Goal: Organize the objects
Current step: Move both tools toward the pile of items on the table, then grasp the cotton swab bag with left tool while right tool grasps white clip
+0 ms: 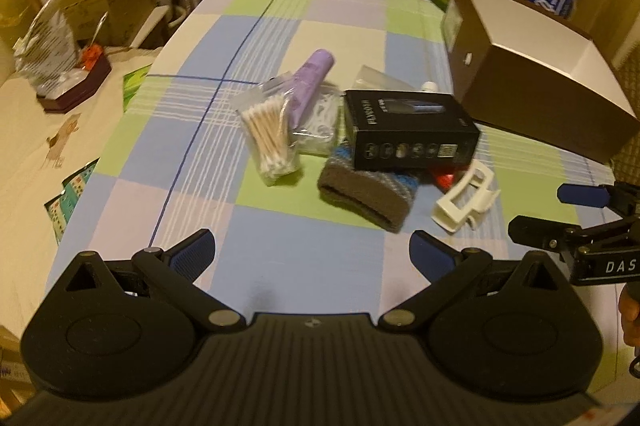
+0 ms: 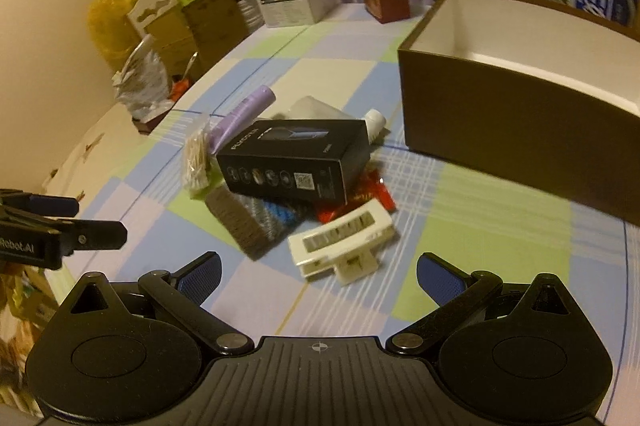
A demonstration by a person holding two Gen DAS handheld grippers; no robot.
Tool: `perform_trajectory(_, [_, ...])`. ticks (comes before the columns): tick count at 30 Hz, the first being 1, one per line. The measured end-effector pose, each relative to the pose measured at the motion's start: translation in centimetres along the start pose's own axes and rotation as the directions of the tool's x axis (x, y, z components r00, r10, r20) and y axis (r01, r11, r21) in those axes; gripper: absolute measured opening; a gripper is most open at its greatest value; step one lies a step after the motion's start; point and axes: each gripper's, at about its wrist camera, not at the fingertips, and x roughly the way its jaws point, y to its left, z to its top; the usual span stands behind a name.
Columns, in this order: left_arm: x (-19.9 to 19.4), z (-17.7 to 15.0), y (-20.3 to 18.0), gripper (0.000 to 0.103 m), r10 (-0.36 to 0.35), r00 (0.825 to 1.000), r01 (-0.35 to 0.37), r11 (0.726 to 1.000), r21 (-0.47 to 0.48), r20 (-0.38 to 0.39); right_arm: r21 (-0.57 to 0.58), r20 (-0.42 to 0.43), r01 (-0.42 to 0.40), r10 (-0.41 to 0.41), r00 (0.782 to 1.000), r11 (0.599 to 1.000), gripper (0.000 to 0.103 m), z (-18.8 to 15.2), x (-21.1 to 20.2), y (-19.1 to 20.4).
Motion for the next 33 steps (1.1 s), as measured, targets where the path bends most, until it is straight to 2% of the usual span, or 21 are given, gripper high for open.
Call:
perform_trajectory(6, [1.2, 0.2, 0.2, 0.102, 0.034, 0.999, -0.034, 0.998, -0.044, -0.008, -0.093, -0.004, -0.054, 0.054, 0.999, 0.994, 0.101, 0.2, 2.5, -1.3])
perform_trajectory(11, [2.6, 0.2, 0.4, 0.102, 0.068, 0.998, -0.069, 0.994, -0.079, -0.018, -0.154, -0.041, -0.073, 0.067, 0.997, 0.985, 0.101, 0.3, 4.8, -2.0])
perform_trajectory(16, [3.6, 0.2, 1.3, 0.102, 0.085, 0.996, -0.088, 0.990, -0.109, -0.031, -0.206, -0.065, -0.067, 0.055, 0.996, 0.976, 0.101, 0.2, 6.7, -2.0])
perform_trajectory(23, [5.0, 0.8, 2.9, 0.102, 0.074, 0.996, -0.077, 0.993, -0.086, -0.044, -0.256, -0.099, -0.036, 0.010, 0.995, 0.966, 0.101, 0.3, 9.4, -1.3])
perform_trajectory(25, [5.7, 1.2, 3.3, 0.102, 0.063, 0.997, -0.066, 0.995, -0.069, -0.046, -0.262, -0.101, -0.013, -0.014, 0.995, 0.965, 0.100, 0.3, 10.0, -1.2])
perform_trajectory(26, [6.0, 1.5, 3.5, 0.102, 0.055, 0.997, -0.058, 0.997, -0.058, -0.047, -0.261, -0.098, -0.008, -0.019, 0.995, 0.965, 0.086, 0.3, 10.1, -1.1])
perform_trajectory(33, [8.2, 3.9, 4.9, 0.099, -0.022, 0.999, 0.023, 0.999, 0.026, -0.042, -0.115, -0.064, 0.095, -0.103, 0.993, 0.989, 0.085, 0.1, 8.9, -1.0])
